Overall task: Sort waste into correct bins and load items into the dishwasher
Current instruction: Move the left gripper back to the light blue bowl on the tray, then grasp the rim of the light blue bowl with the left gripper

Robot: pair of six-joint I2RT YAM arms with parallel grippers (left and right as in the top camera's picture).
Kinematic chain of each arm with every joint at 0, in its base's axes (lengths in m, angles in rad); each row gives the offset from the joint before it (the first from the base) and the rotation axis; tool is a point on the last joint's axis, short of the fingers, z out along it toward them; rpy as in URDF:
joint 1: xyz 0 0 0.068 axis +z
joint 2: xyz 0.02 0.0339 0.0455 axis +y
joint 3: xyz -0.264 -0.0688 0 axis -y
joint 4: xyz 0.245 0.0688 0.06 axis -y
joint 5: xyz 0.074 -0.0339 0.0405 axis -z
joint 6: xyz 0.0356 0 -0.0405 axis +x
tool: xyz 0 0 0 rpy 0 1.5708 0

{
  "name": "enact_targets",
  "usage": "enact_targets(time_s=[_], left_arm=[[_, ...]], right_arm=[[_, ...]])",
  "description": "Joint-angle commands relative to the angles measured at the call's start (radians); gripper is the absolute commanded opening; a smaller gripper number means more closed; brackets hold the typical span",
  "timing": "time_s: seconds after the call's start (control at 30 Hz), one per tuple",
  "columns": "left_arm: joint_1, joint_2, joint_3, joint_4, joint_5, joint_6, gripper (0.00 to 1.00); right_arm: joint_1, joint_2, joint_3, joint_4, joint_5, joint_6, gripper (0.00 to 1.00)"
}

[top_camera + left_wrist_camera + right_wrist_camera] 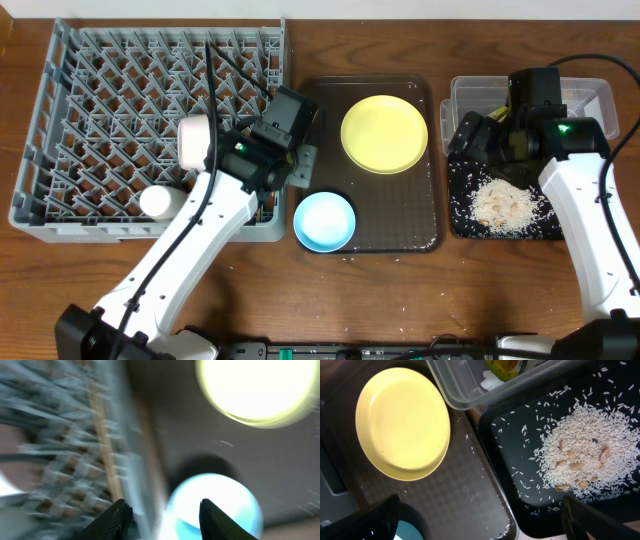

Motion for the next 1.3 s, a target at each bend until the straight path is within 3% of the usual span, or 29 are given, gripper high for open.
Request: enact_targets(time_s=[0.0,0.23,0.5,0.83,1.1,1.27], left_arm=[[-0.032,0.012,-0.026,-0.057,0.256,-0.107,0.46],[-0.15,0.038,-0.178,-0.061,0.187,-0.303,0.46],[-0.299,0.106,-0.213,-0.042,-0.137,-0.372,0.46],[-0.298,0.292,-0.212,-0.03,-0.212,-0.372,0.47],[-0.298,0.309,-0.21,-0.02,-0.211,-0.371,0.46],[-0.298,0.309,-0.17,0.039,-0.093,-0.295,0.46]], right_arm=[[-0.008,-0.016,0.001,-0.002,-0.003,0.006,0.99],[-0.008,-0.016,0.001,-0.002,-0.003,0.006,0.99],[-0.008,-0.016,0.001,-0.002,-0.003,0.006,0.99],[-0.008,-0.016,0.001,-0.002,-0.003,0.006,0.99],[-0.008,-0.016,0.001,-0.002,-0.003,0.006,0.99],[-0.008,-0.016,0.001,-0.002,-0.003,0.006,0.99]])
